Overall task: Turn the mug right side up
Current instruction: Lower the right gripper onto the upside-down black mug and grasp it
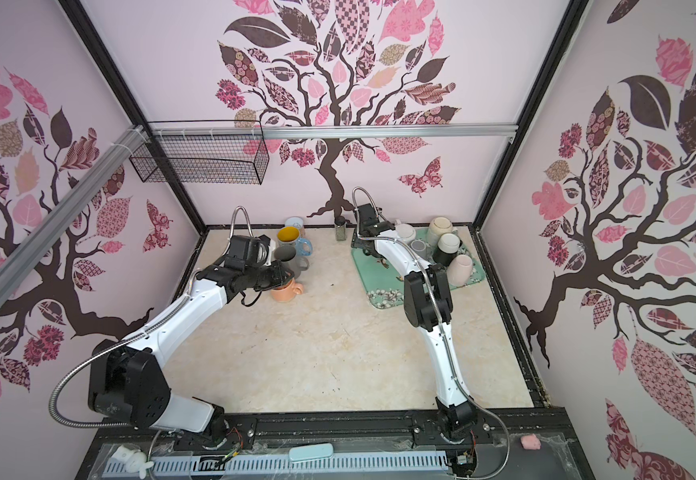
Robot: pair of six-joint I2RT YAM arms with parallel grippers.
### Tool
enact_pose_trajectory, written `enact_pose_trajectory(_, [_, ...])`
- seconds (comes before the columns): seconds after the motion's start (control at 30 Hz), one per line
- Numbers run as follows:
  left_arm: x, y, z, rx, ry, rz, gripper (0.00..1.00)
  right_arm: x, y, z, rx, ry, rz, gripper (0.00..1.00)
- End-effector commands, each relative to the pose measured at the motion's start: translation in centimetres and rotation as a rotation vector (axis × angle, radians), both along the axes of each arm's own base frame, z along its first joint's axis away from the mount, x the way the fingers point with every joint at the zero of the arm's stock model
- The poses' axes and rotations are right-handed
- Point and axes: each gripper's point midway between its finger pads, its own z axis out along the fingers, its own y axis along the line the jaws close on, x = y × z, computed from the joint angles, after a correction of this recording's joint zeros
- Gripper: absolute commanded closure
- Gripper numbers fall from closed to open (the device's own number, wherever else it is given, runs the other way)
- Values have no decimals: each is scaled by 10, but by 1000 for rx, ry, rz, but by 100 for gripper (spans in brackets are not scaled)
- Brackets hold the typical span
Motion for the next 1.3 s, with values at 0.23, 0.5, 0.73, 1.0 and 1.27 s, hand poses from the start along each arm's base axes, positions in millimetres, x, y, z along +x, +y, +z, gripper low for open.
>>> enact_pose_trajectory(0.23, [-3,-13,-20,-24,52,-48,77,7,-23,-14,-11,-8,-51,29])
enact_pose_trajectory(0.5, [-6,-15,-18,-10,37,-50,77,-17,-13,-6,48,-52,60,60])
enact_pose_trajectory(0.73, [-6,-14,-20,9,29,-46,77,-36,-18,6,4,-57,128,81])
enact_pose_trajectory(1.0, [-5,-16,-18,86,-8,-63,77,-63,-15,28,12,-66,233,95])
enact_pose_trajectory(1.27, [-19,-56,-16,83,-28,-143,77,-111,-28,20,-62,-34,305,97])
